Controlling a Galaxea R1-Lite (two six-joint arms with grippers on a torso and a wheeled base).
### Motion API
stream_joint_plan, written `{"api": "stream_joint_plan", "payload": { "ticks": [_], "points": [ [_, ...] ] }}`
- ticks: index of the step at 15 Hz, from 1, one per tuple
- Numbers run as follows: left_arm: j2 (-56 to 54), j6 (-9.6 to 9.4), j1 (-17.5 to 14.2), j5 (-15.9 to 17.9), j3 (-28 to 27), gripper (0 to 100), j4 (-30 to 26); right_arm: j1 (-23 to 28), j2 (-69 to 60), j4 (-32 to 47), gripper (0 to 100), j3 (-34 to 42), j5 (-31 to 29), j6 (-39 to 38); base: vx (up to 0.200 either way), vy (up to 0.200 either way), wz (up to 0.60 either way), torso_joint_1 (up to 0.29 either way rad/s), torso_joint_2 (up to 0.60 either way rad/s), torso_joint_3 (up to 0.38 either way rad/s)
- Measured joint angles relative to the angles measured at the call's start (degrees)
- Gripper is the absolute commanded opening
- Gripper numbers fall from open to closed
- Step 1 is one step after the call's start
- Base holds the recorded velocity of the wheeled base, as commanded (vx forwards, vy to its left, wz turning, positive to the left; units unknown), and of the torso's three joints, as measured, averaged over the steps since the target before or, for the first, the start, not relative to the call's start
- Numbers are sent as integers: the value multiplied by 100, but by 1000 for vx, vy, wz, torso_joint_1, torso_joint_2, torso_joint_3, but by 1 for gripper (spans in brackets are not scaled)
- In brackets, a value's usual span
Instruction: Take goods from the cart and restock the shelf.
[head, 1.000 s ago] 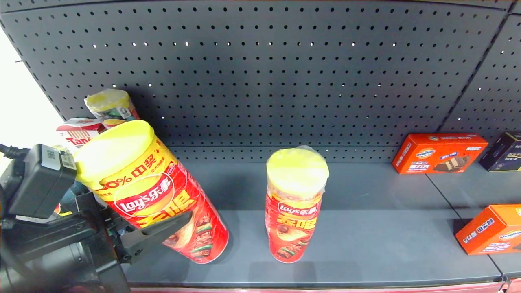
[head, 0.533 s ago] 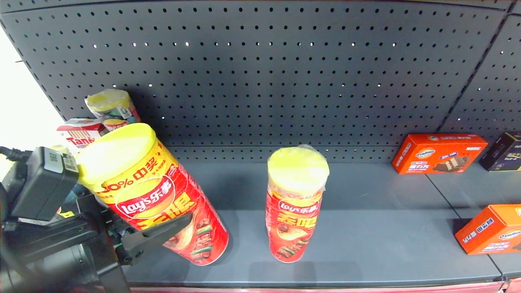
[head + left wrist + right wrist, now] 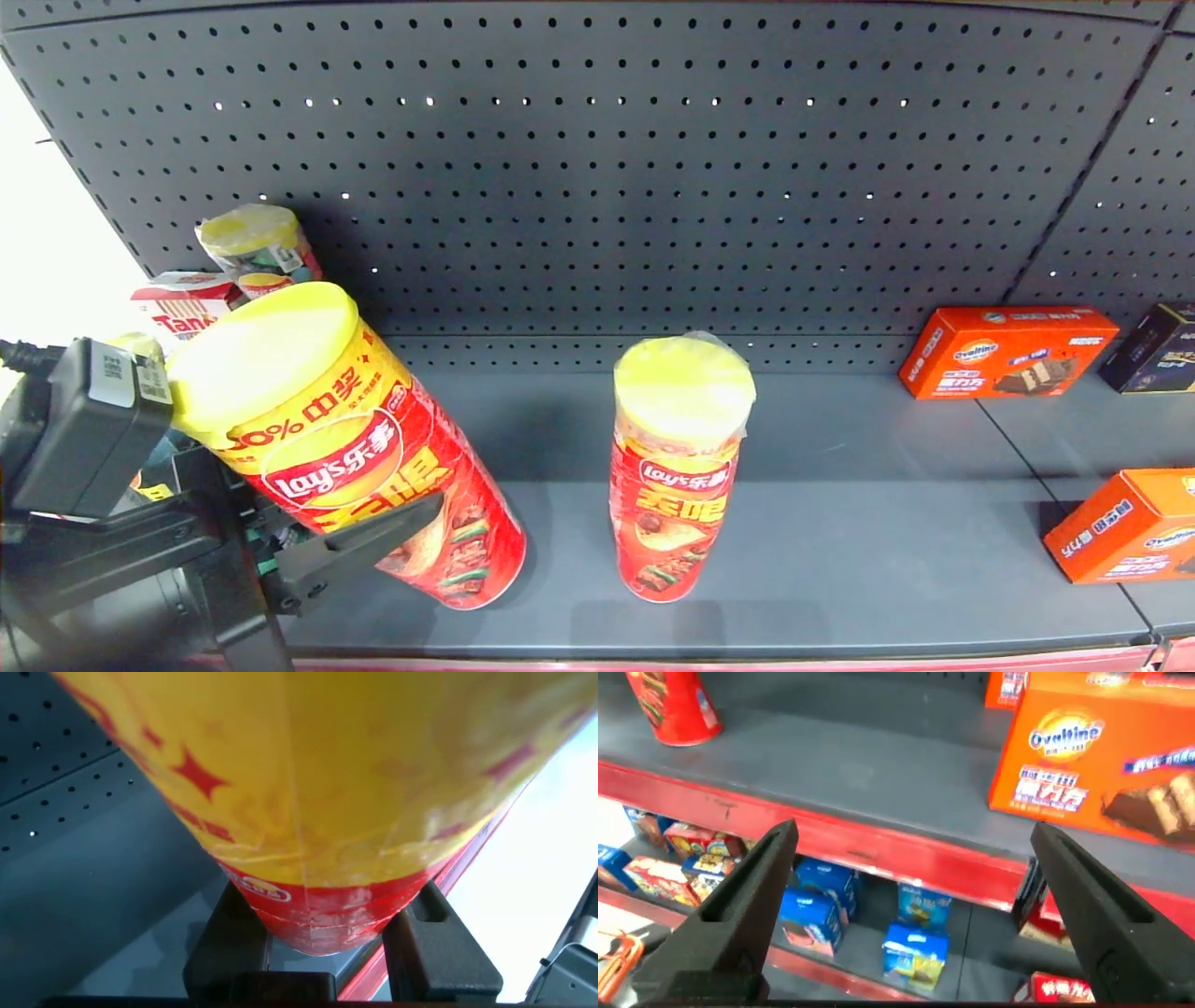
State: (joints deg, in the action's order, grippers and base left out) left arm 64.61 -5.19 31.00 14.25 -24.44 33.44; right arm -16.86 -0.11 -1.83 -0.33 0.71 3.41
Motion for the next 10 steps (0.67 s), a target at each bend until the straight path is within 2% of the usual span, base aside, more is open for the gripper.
{"api": "stream_joint_plan", "payload": {
  "ticks": [3,5,10],
  "points": [
    [-74,-35,9,-5,57,0,-21,-23,-2,104,100,22,238,20,0,0,0,0,0,0],
    [-94,-88,4,-11,105,0,-27,-66,-2,143,100,28,126,-266,0,0,0,0,0,0],
    [-96,-88,15,35,55,0,-32,-80,-2,143,100,33,85,-317,0,0,0,0,0,0]
  ]
}}
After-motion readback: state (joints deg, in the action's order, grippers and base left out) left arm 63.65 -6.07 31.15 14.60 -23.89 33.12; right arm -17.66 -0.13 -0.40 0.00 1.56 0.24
